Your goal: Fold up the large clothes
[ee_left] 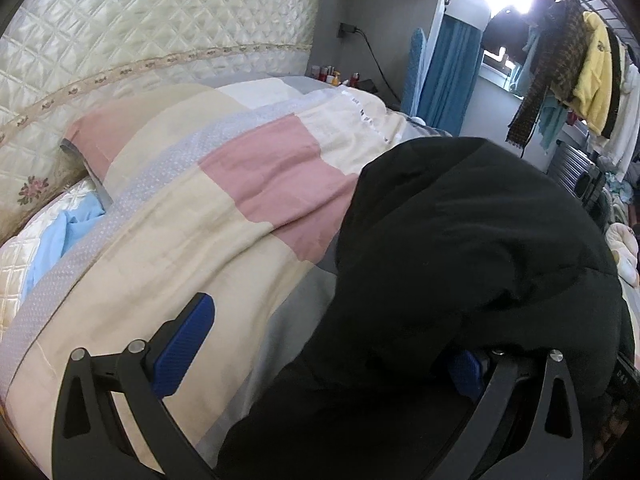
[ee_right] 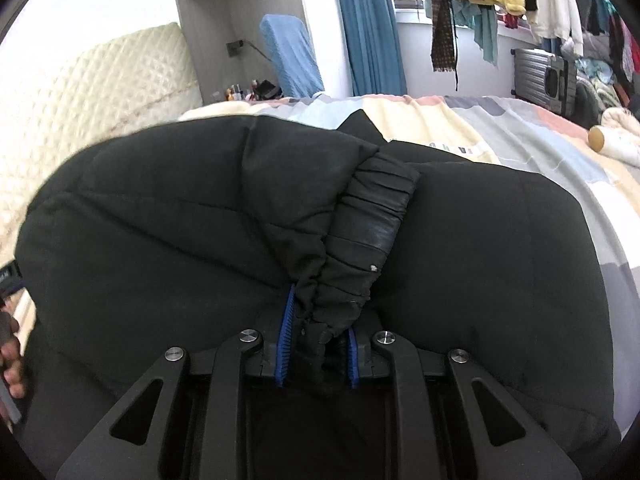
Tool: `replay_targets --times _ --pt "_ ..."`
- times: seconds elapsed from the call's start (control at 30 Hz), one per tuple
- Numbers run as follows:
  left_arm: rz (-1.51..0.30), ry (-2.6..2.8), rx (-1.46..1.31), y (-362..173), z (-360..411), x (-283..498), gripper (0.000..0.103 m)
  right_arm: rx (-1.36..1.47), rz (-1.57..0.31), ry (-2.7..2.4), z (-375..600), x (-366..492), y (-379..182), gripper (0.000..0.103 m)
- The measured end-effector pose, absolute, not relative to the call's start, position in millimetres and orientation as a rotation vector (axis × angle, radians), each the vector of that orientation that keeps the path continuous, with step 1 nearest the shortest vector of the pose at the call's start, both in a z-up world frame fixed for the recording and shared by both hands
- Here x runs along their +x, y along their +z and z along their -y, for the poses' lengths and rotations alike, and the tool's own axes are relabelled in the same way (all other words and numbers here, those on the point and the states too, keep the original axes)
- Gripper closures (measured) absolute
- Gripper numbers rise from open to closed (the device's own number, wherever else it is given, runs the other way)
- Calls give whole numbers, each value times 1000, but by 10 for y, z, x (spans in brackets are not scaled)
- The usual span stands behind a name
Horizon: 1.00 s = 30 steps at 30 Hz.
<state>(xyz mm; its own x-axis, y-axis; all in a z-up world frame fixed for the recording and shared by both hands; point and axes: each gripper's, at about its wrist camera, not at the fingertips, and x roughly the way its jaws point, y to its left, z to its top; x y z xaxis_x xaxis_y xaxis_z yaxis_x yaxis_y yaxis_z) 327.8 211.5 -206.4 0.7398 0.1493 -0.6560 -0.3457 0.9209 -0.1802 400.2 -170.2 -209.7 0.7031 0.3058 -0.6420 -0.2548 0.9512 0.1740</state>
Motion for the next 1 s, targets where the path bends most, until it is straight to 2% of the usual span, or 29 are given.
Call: replay_targets --times 0.1,0.23,0.53,1.0 --pt "-697 253 -330 -1989 -2112 3187 1 101 -731 302 1747 3931 -2015 73" --pt "-692 223 -331 -1869 -2070 3016 1 135 -722 297 1809 3723 -1848 47" --pt "-589 104 -260 -1144 -1628 2465 1 147 -566 310 1970 3089 -882 47" --pt "-399 -27 -205 611 -1362 1117 0 127 -291 332 2258 1664 1013 47"
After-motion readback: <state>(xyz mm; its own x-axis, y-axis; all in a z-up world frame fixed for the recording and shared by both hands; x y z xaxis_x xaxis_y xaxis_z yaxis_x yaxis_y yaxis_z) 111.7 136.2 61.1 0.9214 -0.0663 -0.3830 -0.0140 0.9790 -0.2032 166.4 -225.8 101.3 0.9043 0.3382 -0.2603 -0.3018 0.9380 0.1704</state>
